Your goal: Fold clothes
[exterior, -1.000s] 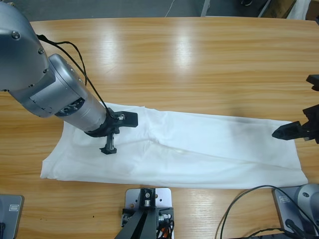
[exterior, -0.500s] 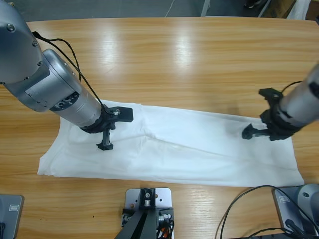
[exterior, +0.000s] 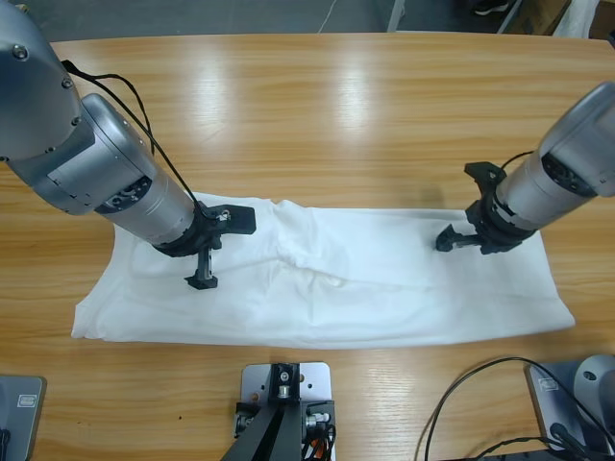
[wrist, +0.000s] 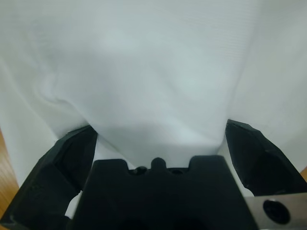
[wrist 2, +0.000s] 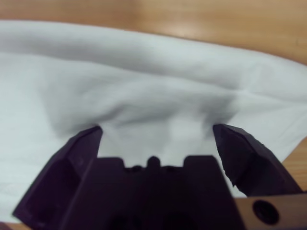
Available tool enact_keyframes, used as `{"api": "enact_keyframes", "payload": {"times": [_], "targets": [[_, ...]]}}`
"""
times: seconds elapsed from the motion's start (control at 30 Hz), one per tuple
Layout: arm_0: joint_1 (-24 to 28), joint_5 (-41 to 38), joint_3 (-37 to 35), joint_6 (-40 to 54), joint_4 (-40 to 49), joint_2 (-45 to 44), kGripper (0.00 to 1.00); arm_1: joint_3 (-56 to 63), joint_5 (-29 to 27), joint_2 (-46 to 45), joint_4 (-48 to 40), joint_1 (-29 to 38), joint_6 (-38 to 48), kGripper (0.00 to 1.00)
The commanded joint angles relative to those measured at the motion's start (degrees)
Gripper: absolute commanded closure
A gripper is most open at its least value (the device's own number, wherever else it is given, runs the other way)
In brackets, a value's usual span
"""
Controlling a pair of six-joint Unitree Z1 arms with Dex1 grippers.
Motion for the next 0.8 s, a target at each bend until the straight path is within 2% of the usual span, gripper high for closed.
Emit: {"api": "enact_keyframes", "payload": {"times": [0.03, 0.57, 0.8], "targets": [[7.21, 4.73, 3.73, -5.37, 0.99, 6.11, 0.055, 0.30, -1.40, 8.81, -1.73, -4.63, -4.48, 0.054], [7.72, 4.76, 0.53, -2.11, 2.75, 6.23, 0.050, -5.90, -1.70, 10.24, -0.59, -8.65, -9.35, 0.051], [7.72, 4.71, -0.75, -2.62, 3.38, 5.72, 0.050, -8.01, -2.10, 9.54, -0.54, -10.67, -14.11, 0.042]]}}
